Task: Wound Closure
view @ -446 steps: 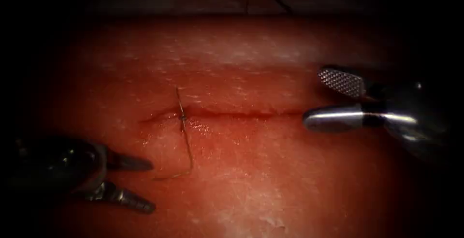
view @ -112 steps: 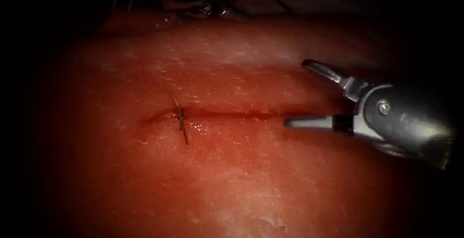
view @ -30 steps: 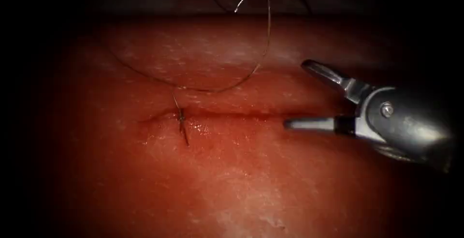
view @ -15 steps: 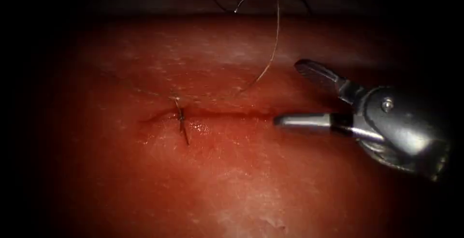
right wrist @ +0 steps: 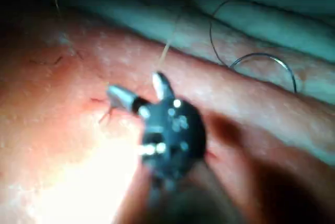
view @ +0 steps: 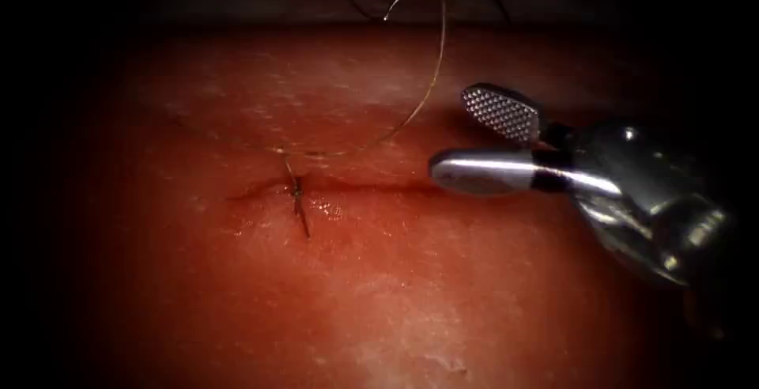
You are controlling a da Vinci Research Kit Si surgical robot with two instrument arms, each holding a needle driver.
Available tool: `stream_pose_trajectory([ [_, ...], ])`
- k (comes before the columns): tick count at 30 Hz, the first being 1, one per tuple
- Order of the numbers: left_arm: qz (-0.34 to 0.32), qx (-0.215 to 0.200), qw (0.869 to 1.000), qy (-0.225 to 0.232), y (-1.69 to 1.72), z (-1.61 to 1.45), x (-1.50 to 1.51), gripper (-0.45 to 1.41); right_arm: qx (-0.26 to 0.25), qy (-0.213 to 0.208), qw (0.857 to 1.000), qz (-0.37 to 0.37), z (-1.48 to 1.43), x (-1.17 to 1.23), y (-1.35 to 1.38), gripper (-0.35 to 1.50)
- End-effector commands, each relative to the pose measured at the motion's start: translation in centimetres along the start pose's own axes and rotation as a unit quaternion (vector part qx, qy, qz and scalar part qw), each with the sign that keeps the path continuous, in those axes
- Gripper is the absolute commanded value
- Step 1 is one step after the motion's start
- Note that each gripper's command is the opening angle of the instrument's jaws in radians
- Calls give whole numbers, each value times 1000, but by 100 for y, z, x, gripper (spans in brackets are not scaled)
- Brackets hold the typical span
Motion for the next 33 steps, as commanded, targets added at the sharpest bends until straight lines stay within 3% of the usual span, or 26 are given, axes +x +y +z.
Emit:
stream_pose_trajectory([
  [1, -2, 19, 1000, 2, -25, 28, -20, 54, 1, 0, 1000, -1, 1, -1, 3, 125],
  [6, 31, 45, 998, -15, -65, 81, -50, 68, -2, 1, 1000, 2, -6, 2, 6, 125],
  [11, 57, 18, 997, -51, -85, 130, -65, 71, -1, 0, 1000, -4, -8, 2, 7, 125],
  [20, 79, 26, 995, -46, -147, 196, -15, 71, 0, 1, 1000, -7, -11, 2, 8, 125],
  [25, 90, 39, 994, -44, -178, 221, -13, 69, -4, 3, 1000, -17, -13, 3, 10, 125],
  [29, 136, 23, 989, -47, -205, 256, -15, 67, -14, -6, 997, -79, -14, 4, 13, 125],
  [33, 182, 5, 983, -39, -238, 296, -5, 64, -1, -23, 985, -173, -19, 7, 10, 130],
])
